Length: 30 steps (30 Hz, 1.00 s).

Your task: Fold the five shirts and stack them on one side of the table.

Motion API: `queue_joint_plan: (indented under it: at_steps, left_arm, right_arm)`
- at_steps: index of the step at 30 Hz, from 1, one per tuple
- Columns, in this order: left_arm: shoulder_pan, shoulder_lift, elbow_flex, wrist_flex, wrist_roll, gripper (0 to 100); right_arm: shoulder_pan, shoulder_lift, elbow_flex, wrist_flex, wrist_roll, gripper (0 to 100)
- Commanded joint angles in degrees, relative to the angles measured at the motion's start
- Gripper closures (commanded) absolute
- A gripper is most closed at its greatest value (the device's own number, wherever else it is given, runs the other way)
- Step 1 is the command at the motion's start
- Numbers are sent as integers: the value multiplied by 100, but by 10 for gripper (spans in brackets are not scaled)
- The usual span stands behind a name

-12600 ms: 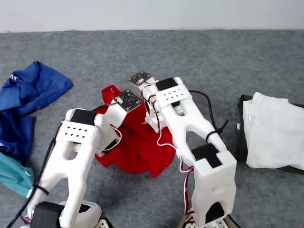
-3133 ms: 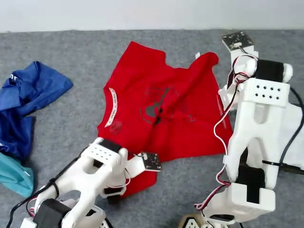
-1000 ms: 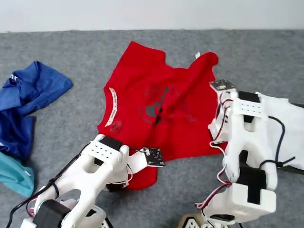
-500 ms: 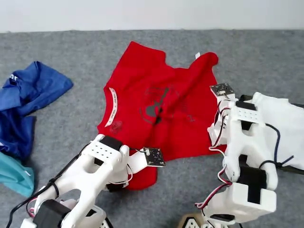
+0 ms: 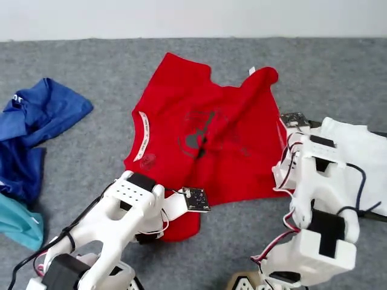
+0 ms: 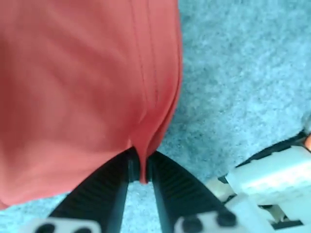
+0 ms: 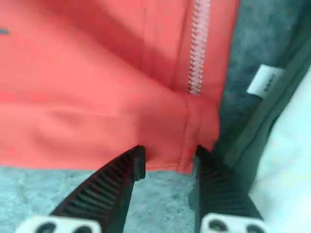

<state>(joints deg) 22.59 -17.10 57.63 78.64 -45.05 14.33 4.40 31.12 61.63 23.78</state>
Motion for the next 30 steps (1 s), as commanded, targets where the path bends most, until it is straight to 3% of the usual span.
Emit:
queue_joint_plan:
  at_steps: [1,3,14,20,24,30]
  left_arm:
    - [35,-44,-101,-26,-44,985]
    - [35,-44,-101,-26,-44,985]
    - [0,-79,-286,18,-18,985]
    - [-9,-79,-1921,1204,879,985]
    - [-9,-79,-3196,2189,1081,985]
    - [-501,-519,-3609,2198,1257,985]
  right_arm:
    - [110,277,9,-22,237,924]
    - [101,391,-9,-22,281,986]
    - [84,-831,-18,567,308,988]
    - [84,-2316,-18,1552,308,988]
    - [84,-3046,-18,2246,457,988]
    - [119,-3380,-18,3266,1345,988]
